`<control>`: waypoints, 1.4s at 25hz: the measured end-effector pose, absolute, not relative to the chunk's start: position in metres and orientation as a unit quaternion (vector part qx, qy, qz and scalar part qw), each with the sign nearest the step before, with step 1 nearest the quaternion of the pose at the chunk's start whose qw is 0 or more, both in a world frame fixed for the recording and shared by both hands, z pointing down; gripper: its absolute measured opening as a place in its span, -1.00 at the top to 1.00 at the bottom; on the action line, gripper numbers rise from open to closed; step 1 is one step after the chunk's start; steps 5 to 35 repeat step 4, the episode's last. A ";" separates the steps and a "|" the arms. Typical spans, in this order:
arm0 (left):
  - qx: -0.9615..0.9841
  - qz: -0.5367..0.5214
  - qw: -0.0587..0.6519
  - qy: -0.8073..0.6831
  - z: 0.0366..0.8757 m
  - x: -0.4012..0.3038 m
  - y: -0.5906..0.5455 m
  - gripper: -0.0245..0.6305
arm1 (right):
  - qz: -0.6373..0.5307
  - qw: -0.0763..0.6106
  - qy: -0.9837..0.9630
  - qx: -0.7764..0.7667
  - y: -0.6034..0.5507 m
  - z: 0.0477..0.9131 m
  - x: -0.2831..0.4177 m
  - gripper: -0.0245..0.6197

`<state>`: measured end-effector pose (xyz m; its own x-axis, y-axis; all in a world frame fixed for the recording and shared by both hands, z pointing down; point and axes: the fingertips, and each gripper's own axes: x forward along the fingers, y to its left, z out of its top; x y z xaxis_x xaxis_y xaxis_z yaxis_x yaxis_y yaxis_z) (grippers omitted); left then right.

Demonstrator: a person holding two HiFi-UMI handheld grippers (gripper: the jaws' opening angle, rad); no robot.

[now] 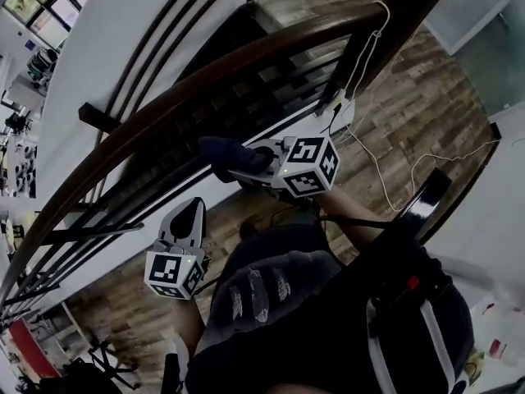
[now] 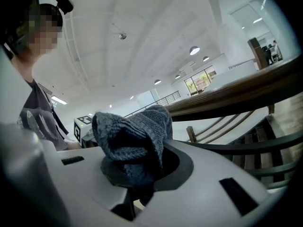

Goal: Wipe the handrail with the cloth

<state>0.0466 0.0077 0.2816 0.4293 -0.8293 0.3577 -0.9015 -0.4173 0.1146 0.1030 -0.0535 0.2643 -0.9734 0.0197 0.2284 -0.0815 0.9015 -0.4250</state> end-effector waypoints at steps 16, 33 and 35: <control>0.840 0.136 0.146 -0.504 0.286 0.011 0.025 0.90 | 0.250 0.087 -0.964 -0.025 -0.011 0.254 0.048 0.80; 0.840 0.136 0.146 -0.504 0.286 0.011 0.025 0.90 | 0.250 0.087 -0.964 -0.025 -0.011 0.254 0.048 0.80; 0.840 0.136 0.146 -0.504 0.286 0.011 0.025 0.90 | 0.250 0.087 -0.964 -0.025 -0.011 0.254 0.048 0.80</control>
